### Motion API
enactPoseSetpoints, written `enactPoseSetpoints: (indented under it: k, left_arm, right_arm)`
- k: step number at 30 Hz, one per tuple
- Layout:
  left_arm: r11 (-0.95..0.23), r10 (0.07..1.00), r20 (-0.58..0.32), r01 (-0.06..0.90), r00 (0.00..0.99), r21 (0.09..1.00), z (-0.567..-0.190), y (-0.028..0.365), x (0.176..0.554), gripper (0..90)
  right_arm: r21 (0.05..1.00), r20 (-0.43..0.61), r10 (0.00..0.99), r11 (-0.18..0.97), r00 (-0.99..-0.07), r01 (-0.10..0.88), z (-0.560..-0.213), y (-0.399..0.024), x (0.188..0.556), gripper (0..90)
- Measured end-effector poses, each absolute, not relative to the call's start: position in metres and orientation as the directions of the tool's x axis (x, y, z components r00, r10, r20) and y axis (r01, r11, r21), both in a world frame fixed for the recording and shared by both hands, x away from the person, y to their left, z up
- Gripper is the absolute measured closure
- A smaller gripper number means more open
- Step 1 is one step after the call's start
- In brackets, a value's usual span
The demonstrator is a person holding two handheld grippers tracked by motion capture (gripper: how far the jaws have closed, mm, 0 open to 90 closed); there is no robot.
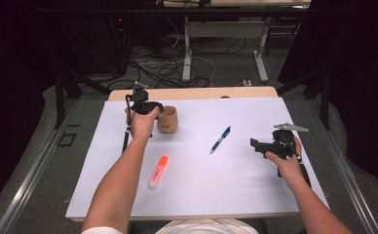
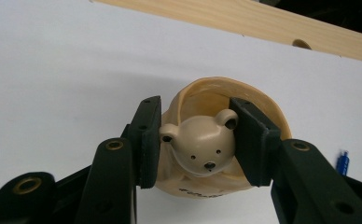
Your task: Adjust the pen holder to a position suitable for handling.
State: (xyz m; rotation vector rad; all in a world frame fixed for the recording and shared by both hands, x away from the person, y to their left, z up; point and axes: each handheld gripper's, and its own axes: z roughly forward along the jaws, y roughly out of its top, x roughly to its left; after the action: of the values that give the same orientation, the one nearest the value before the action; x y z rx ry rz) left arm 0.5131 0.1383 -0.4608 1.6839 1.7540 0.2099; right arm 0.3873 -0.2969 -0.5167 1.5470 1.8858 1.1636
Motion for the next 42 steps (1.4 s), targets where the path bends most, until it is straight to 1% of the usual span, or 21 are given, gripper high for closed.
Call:
enactPoseSetpoints:
  k: [9,17,26,31,36,42]
  left_arm:
    - [0.096,0.925,-0.358,0.831,0.129,0.548,-0.466,0.111,0.504,56.6]
    - [0.029,0.913,-0.353,0.83,0.205,0.556,-0.461,0.09,0.486,56.6]
    - [-0.009,0.904,-0.355,0.84,0.239,0.543,-0.467,0.068,0.467,56.6]
    - [-0.033,0.902,-0.347,0.841,0.258,0.539,-0.473,0.06,0.46,56.6]
    - [-0.098,0.911,-0.29,0.838,0.293,0.537,-0.471,0.053,0.452,56.4]
    - [-0.094,0.907,-0.303,0.84,0.294,0.535,-0.473,0.055,0.449,56.2]
  right_arm:
    - [0.819,0.172,0.947,0.017,-0.273,0.574,-0.515,-0.295,0.385,0.0]
    - [0.815,0.173,0.945,0.021,-0.278,0.579,-0.516,-0.293,0.385,0.0]
    - [0.818,0.171,0.943,0.025,-0.285,0.575,-0.515,-0.291,0.385,0.0]
    - [0.817,0.175,0.943,0.02,-0.282,0.576,-0.516,-0.292,0.385,0.0]
    - [0.815,0.175,0.943,0.023,-0.284,0.579,-0.516,-0.292,0.385,0.0]
    - [0.818,0.166,0.943,0.033,-0.29,0.574,-0.516,-0.291,0.385,0.0]
